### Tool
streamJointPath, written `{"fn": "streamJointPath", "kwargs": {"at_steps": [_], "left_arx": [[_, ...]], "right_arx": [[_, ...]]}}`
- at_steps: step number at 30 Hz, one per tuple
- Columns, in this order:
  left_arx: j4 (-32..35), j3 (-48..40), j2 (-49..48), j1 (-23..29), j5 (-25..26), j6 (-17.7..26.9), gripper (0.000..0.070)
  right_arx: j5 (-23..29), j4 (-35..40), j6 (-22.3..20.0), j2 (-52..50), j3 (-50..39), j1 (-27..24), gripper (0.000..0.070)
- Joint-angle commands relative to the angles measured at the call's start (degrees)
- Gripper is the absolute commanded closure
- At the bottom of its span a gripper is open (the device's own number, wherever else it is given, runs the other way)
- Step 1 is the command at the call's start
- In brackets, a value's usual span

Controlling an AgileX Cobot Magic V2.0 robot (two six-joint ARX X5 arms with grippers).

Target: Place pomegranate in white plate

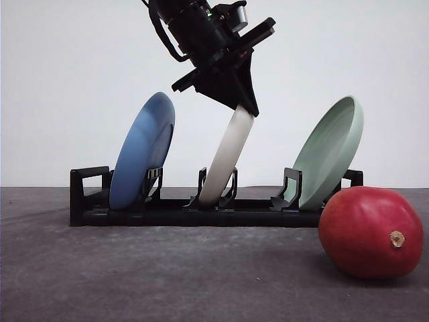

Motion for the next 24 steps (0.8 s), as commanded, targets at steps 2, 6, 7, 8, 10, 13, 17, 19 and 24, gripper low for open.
{"fn": "streamJointPath", "kwargs": {"at_steps": [2, 6, 7, 8, 10, 13, 17, 19, 24], "left_arx": [[0.5, 1.8, 1.4, -0.4, 2.1, 0.0, 0.07], [0.7, 1.8, 0.7, -0.4, 3.1, -1.4, 0.07], [0.8, 1.8, 0.3, -0.4, 3.3, -1.5, 0.07], [0.8, 1.8, -0.4, -0.4, 3.4, -1.6, 0.07], [0.9, 1.8, -1.8, -0.4, 3.5, -1.8, 0.07], [0.9, 1.8, -4.8, -0.5, 4.1, -2.2, 0.07], [0.6, 1.8, -10.3, -0.8, 7.7, -3.4, 0.07], [-0.1, 1.8, -13.5, -1.0, 10.1, -3.7, 0.07], [-7.0, 1.8, -22.4, -2.6, 10.8, -3.6, 0.07]], "right_arx": [[-0.1, 0.5, 0.6, 0.2, 0.9, 0.2, 0.0184], [-0.1, 0.5, 0.6, 0.2, 0.9, 0.2, 0.0184], [-0.1, 0.5, 0.6, 0.2, 0.9, 0.2, 0.0184], [-0.1, 0.5, 0.6, 0.2, 0.9, 0.2, 0.0184], [-0.1, 0.5, 0.6, 0.2, 0.9, 0.2, 0.0184], [-0.1, 0.5, 0.6, 0.2, 0.9, 0.2, 0.0184], [-0.1, 0.5, 0.6, 0.2, 0.9, 0.2, 0.0184], [-0.1, 0.5, 0.6, 0.2, 0.9, 0.2, 0.0184], [-0.1, 0.2, 0.6, 0.2, 0.9, 0.2, 0.0184]]}}
